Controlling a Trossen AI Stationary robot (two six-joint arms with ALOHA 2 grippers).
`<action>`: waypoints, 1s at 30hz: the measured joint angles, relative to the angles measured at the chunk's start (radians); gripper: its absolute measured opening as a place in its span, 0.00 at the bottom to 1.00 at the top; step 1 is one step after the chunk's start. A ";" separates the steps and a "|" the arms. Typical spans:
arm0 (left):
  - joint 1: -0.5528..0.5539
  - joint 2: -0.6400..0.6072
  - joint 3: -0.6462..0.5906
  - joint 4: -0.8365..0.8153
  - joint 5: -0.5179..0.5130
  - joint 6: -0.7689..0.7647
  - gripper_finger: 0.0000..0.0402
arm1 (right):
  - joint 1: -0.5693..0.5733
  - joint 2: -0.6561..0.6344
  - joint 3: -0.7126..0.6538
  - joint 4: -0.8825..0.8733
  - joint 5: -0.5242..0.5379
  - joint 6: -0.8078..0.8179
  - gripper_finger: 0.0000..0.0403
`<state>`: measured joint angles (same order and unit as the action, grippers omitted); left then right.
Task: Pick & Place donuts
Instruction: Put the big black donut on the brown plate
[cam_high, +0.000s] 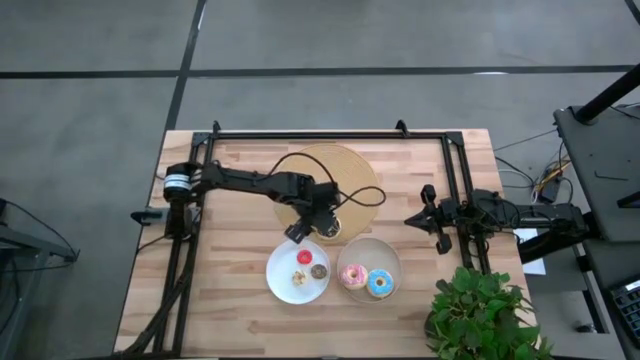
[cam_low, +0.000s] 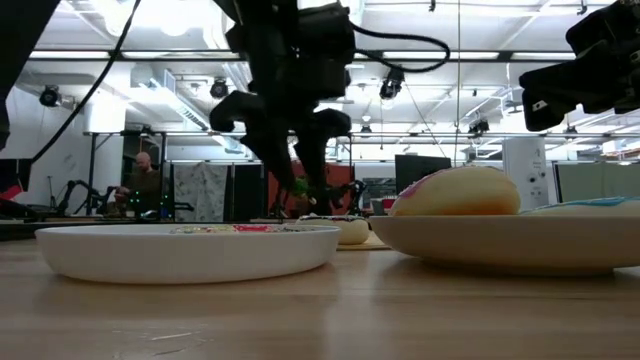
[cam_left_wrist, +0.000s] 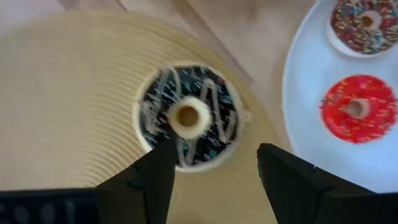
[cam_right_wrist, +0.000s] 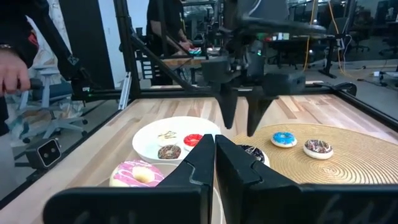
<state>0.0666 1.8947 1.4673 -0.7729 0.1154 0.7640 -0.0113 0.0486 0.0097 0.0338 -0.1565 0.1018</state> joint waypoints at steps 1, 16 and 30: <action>0.001 0.001 0.000 0.010 0.000 0.019 0.49 | 0.000 0.000 0.000 0.000 -0.001 0.000 0.02; 0.002 0.040 0.000 0.003 0.049 0.351 0.49 | 0.000 0.000 0.000 0.000 0.000 -0.001 0.02; 0.002 0.050 0.000 0.004 0.049 0.417 0.49 | 0.000 0.000 0.000 0.000 0.000 -0.001 0.02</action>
<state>0.0681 1.9450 1.4677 -0.7688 0.1642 1.1809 -0.0113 0.0483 0.0097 0.0338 -0.1566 0.1009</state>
